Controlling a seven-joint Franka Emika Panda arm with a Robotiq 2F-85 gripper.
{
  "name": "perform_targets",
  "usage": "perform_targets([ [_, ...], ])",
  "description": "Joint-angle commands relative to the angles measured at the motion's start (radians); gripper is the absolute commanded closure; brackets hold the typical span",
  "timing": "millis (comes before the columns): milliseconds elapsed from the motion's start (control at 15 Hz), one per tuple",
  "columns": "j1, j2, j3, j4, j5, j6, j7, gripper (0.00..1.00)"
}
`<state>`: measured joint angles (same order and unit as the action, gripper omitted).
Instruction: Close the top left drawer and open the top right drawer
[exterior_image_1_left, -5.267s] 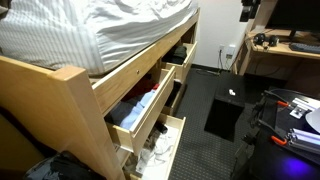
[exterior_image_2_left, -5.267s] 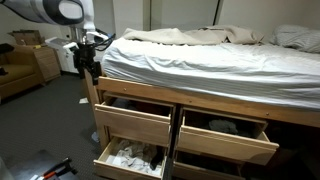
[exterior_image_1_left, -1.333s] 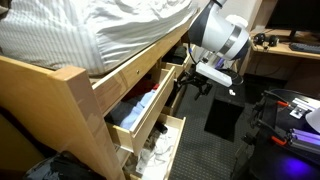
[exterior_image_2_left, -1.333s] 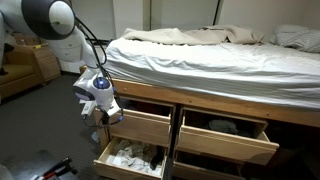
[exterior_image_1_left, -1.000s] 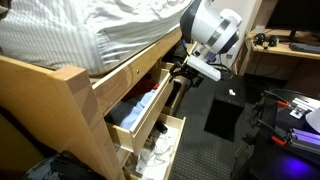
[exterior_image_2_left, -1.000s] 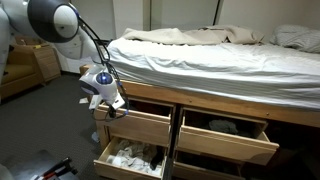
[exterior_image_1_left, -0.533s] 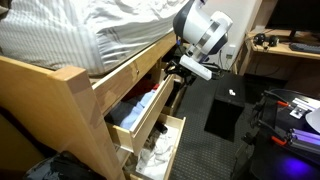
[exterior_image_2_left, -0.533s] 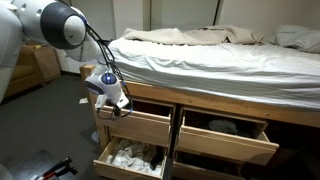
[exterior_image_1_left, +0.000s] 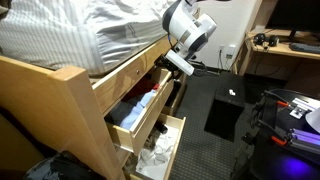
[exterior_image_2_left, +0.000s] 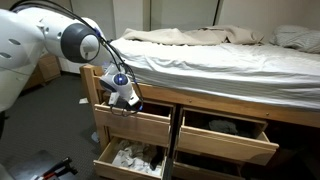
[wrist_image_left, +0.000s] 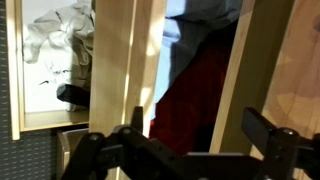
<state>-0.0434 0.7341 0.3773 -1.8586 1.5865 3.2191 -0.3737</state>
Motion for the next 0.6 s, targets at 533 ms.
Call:
perform_targets([
  [533, 0.004, 0.073, -0.023, 0.043, -0.019, 0.029, 0.069, 0.00],
])
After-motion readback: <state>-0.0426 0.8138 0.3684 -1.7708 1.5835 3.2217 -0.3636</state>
